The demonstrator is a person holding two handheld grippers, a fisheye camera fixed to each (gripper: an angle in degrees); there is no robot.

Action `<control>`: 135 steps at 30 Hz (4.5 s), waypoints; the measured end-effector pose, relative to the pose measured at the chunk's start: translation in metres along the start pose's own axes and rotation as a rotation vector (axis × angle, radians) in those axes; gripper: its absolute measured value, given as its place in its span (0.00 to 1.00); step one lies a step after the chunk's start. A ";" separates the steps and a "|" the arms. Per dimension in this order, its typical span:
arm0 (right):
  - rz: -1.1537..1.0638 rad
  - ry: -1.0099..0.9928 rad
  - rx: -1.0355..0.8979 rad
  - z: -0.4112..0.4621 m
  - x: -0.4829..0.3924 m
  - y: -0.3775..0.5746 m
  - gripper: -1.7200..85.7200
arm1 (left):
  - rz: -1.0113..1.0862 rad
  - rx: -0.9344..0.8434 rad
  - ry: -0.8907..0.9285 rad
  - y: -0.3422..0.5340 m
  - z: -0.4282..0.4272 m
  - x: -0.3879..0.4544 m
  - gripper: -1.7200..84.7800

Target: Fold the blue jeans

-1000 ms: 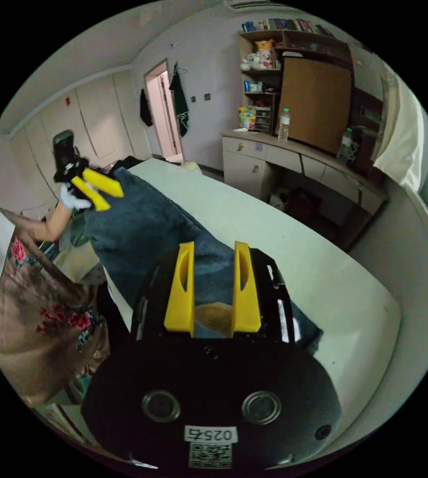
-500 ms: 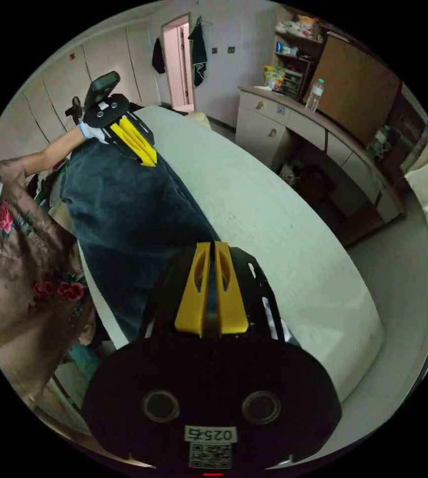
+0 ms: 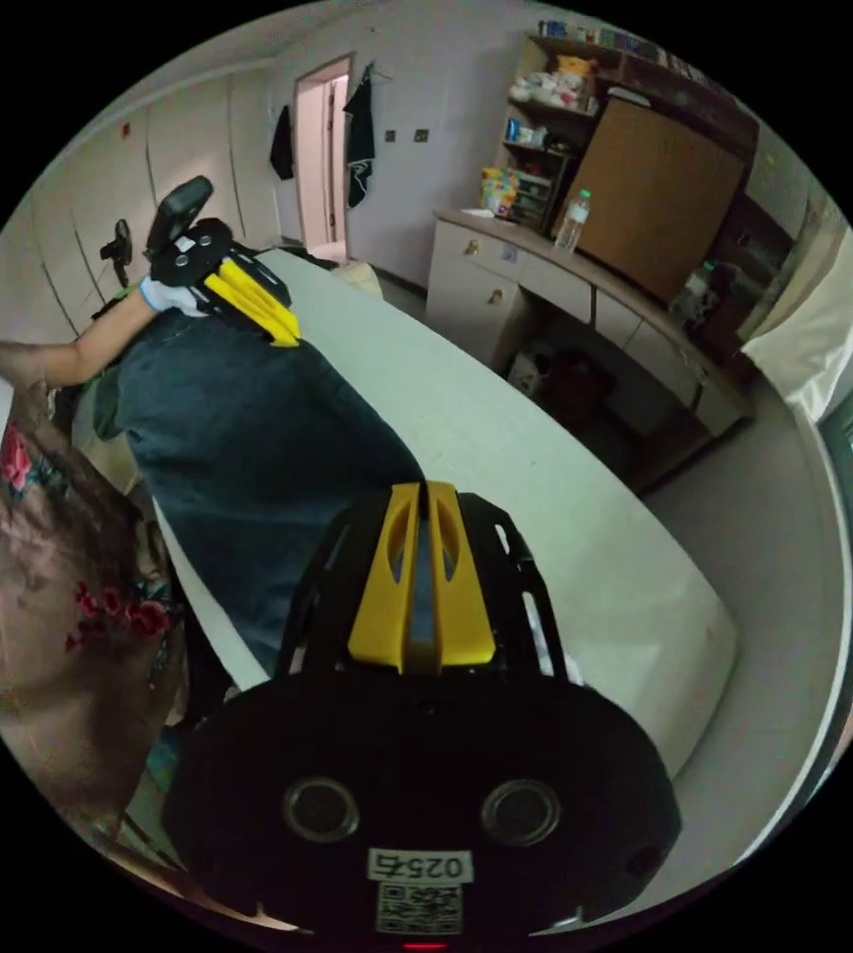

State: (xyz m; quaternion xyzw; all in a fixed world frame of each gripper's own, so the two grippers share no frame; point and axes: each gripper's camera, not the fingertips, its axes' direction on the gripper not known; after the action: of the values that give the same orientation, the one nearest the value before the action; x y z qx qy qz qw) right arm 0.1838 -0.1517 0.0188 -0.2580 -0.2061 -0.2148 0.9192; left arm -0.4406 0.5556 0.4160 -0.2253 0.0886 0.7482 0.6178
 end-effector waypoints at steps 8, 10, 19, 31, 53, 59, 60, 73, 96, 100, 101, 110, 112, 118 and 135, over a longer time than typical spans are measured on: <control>0.366 -0.448 0.247 -0.008 0.099 0.093 0.07 | -0.114 -0.045 -0.042 0.017 0.021 -0.012 0.00; 0.408 -0.328 0.311 -0.040 0.085 0.130 0.12 | -0.170 -0.018 -0.036 0.024 0.005 -0.009 0.00; 0.757 -0.007 0.255 -0.048 0.033 0.258 0.17 | -0.254 0.331 0.277 -0.009 -0.016 0.122 0.05; 0.718 0.094 0.136 -0.017 0.046 0.237 0.03 | -0.220 0.155 0.150 -0.070 0.043 0.175 0.03; 0.965 -0.023 0.450 -0.019 0.042 0.345 0.21 | -0.438 0.279 0.173 0.001 -0.025 0.106 0.02; 0.915 0.029 0.312 0.002 0.042 0.304 0.13 | -0.502 0.070 0.210 0.018 0.010 0.105 0.06; 0.900 0.048 0.282 0.004 0.041 0.299 0.11 | -0.508 0.122 0.198 0.021 0.007 0.107 0.06; 1.000 -0.072 0.576 -0.091 0.092 0.343 0.03 | -0.574 0.242 0.333 -0.048 0.011 0.170 0.05; -0.263 -0.746 0.283 0.019 -0.299 -0.188 0.06 | -1.072 0.522 -0.068 0.251 -0.109 0.211 0.05; -0.367 -0.815 -0.183 0.156 -0.383 -0.245 0.11 | -1.285 0.580 0.045 0.323 -0.118 0.202 0.06; -0.375 -0.934 -0.242 0.170 -0.390 -0.250 0.14 | -1.343 0.606 0.025 0.340 -0.125 0.201 0.06; -0.436 -0.596 0.214 0.059 -0.368 -0.289 0.19 | -1.522 0.711 -0.104 0.391 -0.176 0.169 0.10; -0.485 -0.476 0.182 0.074 -0.378 -0.306 0.17 | -1.561 0.725 -0.081 0.391 -0.175 0.162 0.13; -0.659 -0.659 -0.088 0.153 -0.419 -0.356 0.20 | -1.653 0.688 -0.204 0.374 -0.181 0.148 0.13; -0.842 -0.644 -0.162 0.164 -0.487 -0.402 0.20 | -1.783 0.683 -0.389 0.358 -0.161 0.172 0.02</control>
State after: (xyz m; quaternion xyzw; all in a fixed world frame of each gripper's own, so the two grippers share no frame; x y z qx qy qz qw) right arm -0.4625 -0.2299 0.0631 -0.2759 -0.5460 -0.4900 0.6211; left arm -0.7726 0.5625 0.1447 0.1089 -0.0057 -0.0357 0.9934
